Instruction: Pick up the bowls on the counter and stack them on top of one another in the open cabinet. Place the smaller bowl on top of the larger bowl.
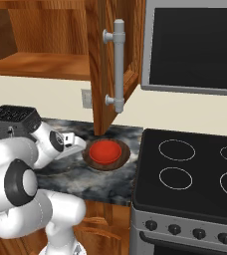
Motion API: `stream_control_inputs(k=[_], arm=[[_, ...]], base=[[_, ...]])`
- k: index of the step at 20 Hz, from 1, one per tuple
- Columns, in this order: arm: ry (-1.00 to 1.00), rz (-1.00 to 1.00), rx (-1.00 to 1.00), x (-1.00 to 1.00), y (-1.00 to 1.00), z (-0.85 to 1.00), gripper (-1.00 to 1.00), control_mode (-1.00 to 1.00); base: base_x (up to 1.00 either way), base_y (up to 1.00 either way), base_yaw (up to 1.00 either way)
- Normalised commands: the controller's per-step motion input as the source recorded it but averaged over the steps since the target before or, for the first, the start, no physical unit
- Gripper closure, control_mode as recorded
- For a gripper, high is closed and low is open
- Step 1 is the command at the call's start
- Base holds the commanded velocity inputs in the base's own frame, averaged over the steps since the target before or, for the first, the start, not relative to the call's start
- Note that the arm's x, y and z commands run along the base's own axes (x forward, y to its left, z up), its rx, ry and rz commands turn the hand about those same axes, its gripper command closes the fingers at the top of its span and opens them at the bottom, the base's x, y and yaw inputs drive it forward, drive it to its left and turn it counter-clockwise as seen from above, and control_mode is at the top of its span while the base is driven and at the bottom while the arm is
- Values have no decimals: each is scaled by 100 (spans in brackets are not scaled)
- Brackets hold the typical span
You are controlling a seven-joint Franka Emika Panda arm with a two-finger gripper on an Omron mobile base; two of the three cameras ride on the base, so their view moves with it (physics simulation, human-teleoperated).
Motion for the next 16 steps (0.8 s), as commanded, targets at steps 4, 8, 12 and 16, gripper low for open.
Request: stream_control_inputs(k=[4, 8, 12, 16], arm=[[4, -3, 0, 15, 0, -10, -100, -100], [4, -3, 0, 14, 0, -10, -100, -100], [2, -2, 0, 12, 0, -13, -100, -100], [1, -2, 0, 13, 0, -16, -100, -100]], base=[[0, 0, 0], [0, 0, 0], [0, 0, 0], [0, 0, 0]])
